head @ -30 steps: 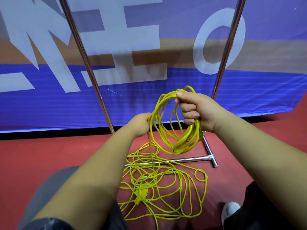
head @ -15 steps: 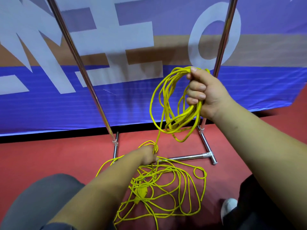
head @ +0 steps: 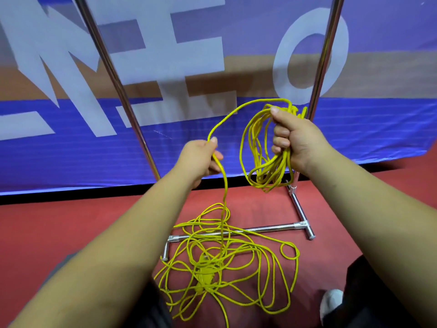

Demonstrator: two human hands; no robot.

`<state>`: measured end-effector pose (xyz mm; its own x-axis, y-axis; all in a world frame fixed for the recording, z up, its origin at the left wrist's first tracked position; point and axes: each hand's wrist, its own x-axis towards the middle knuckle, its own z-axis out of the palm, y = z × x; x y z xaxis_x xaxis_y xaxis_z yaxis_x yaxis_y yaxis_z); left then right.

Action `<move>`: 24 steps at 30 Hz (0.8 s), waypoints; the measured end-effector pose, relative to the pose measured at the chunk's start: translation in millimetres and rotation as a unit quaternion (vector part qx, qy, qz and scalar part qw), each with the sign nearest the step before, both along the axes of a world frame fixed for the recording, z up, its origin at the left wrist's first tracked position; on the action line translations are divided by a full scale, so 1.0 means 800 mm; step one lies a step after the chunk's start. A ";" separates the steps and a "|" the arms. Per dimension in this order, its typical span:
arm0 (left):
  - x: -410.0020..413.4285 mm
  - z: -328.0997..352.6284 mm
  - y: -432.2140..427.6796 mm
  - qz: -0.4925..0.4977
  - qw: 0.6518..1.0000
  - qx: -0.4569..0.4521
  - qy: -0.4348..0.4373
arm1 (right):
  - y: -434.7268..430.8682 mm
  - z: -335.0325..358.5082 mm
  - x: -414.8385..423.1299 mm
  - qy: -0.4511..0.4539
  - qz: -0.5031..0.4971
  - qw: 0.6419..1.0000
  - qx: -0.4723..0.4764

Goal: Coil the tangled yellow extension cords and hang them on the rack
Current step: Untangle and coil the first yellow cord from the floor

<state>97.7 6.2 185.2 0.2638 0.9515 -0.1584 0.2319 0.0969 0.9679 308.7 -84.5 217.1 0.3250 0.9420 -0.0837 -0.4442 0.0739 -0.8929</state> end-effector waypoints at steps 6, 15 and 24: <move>-0.001 0.138 -0.030 -0.029 0.951 -0.092 -0.294 | 0.004 -0.006 -0.007 0.006 -0.012 1.000 -0.013; -0.031 0.030 0.010 0.082 0.994 -0.051 0.045 | 0.007 -0.021 -0.010 0.002 -0.029 0.999 -0.045; -0.035 0.013 0.003 -0.038 0.940 0.130 0.314 | 0.010 -0.021 -0.008 0.021 -0.041 0.998 -0.046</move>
